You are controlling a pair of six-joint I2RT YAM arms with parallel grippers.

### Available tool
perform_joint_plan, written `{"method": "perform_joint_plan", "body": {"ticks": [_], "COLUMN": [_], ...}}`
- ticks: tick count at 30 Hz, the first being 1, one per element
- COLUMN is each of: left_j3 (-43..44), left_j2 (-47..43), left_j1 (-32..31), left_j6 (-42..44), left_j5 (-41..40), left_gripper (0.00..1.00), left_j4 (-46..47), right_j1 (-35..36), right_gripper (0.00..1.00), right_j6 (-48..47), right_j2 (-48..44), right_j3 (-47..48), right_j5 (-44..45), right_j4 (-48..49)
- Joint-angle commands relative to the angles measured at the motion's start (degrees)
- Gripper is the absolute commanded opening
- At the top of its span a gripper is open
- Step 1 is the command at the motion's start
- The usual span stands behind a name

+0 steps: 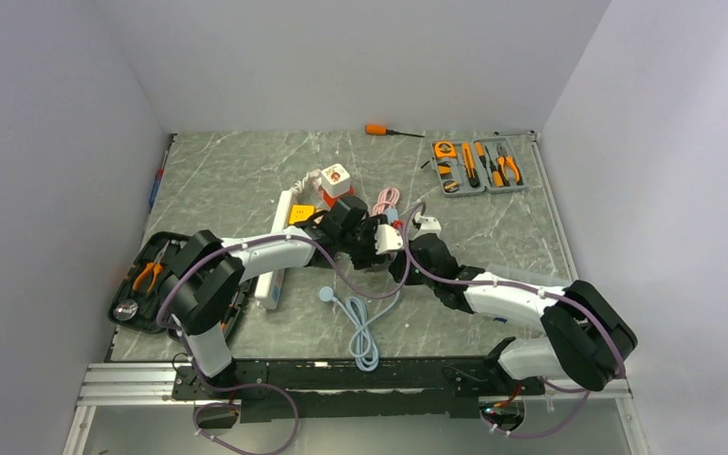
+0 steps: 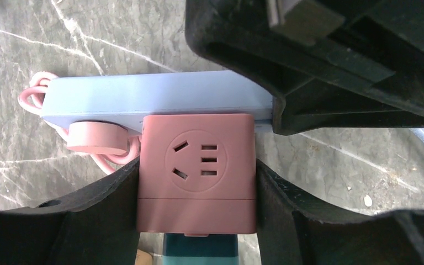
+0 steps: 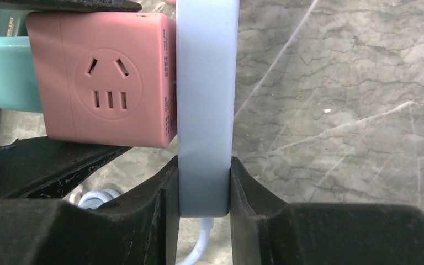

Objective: Pull the plug off the socket
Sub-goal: Remove the plug from the socket, then place the plug at the center of the board.

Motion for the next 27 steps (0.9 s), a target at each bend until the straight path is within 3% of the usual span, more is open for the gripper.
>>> {"method": "perform_joint_plan", "body": {"ticks": [1, 9, 13, 21, 24, 26, 27], "left_j3": [-1.27, 1.45, 1.48, 7.02, 9.91, 10.34, 9.76], "left_j2": [-5.53, -6.46, -6.84, -4.85, -2.02, -1.07, -1.26], "left_j1": [2.69, 3.23, 3.19, 1.09, 1.15, 1.15, 1.11], "left_j6": [1.42, 0.89, -0.04, -16.24, -24.14, -27.51, -28.89], "left_j5": [-1.76, -1.01, -2.0, -10.7, -12.67, -11.17, -10.59], "left_gripper": [0.05, 0.03, 0.04, 0.12, 0.25, 0.46, 0.65], "left_j4": [-6.41, -10.74, -12.06, -21.83, -27.2, -28.74, -28.26], "right_j1": [-1.73, -2.31, -2.5, -2.6, -2.7, -2.58, -2.63], "right_gripper": [0.0, 0.0, 0.0, 0.0, 0.0, 0.0, 0.0], "right_j6": [1.34, 3.58, 3.42, 0.72, 0.37, 0.11, -0.13], "right_j2": [1.49, 6.7, 5.79, 2.57, 1.51, 0.67, 0.16], "right_j3": [1.84, 4.12, 3.29, 1.82, 1.35, 1.14, 0.96], "right_j5": [8.45, 13.79, 11.86, 7.35, 6.72, 6.69, 6.71], "right_j4": [-1.58, -8.2, -6.33, -2.49, -2.4, -2.78, -2.94]}}
